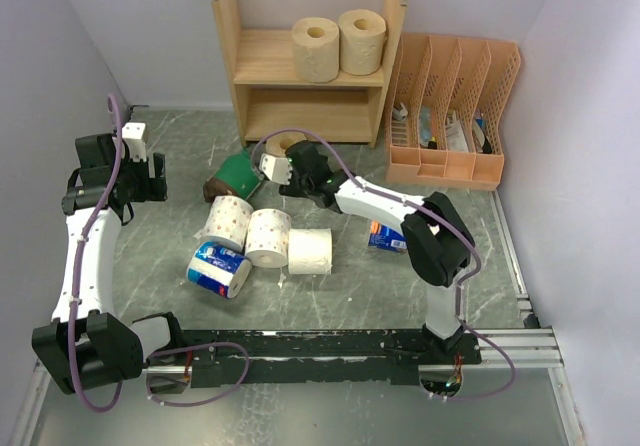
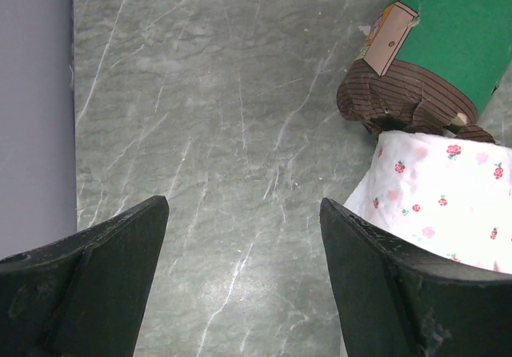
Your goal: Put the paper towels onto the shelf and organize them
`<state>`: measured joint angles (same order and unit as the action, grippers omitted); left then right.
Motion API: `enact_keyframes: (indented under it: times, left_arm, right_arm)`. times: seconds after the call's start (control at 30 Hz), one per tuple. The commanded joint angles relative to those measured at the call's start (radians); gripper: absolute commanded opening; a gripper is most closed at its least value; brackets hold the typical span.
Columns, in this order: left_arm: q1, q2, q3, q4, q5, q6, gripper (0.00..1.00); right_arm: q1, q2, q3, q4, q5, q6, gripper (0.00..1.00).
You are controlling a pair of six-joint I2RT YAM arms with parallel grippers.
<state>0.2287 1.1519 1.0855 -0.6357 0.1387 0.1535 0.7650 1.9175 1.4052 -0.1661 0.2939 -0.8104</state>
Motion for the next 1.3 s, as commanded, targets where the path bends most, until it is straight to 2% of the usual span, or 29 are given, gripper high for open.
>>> enact_keyframes:
  times: [0.0,0.17,0.3,0.37,0.43,0.57,0.67,0.7,1.0,1.03,1.13,1.2,1.27]
  left_arm:
    - [0.009,-0.015,-0.010,0.017,0.006,0.011,0.88]
    - [0.009,-0.011,-0.009,0.018,0.009,0.012,0.88]
    - [0.009,-0.006,-0.007,0.016,0.011,0.012,0.88]
    - [0.010,-0.006,-0.006,0.016,0.012,0.012,0.88]
    - [0.009,-0.006,-0.007,0.017,0.010,0.012,0.88]
    - [0.010,-0.009,-0.009,0.017,0.012,0.014,0.88]
    - [0.009,-0.010,-0.007,0.016,0.015,0.014,0.88]
    - [0.009,-0.011,-0.007,0.016,0.015,0.014,0.88]
    - [0.010,-0.004,0.001,0.011,0.023,0.012,0.88]
    - [0.009,-0.004,0.001,0.011,0.024,0.012,0.88]
    - [0.009,-0.003,0.002,0.011,0.025,0.013,0.88]
    - [0.010,-0.003,0.002,0.011,0.024,0.013,0.88]
    - [0.009,-0.001,0.000,0.012,0.027,0.013,0.88]
  right_arm:
    - [0.000,0.065,0.057,0.076,-0.035,-0.073,0.60]
    - [0.002,0.141,0.143,0.061,-0.072,-0.087,0.56]
    - [0.002,0.195,0.224,-0.028,-0.139,-0.064,0.52]
    - [0.003,0.223,0.263,-0.068,-0.174,-0.057,0.45]
    - [0.002,0.247,0.300,-0.097,-0.189,-0.051,0.33]
    - [0.002,0.269,0.320,-0.125,-0.210,-0.056,0.22]
    - [0.002,0.280,0.332,-0.149,-0.213,-0.060,0.03]
    - [0.003,0.282,0.335,-0.161,-0.217,-0.058,0.00]
    - [0.002,0.189,0.242,-0.101,-0.206,-0.086,0.00]
    - [0.002,0.170,0.228,-0.082,-0.194,-0.089,0.03]
    - [0.006,0.122,0.215,-0.079,-0.184,-0.084,0.37]
    - [0.009,0.091,0.205,-0.075,-0.182,-0.076,0.49]
    - [0.013,0.052,0.177,-0.054,-0.179,-0.081,0.66]
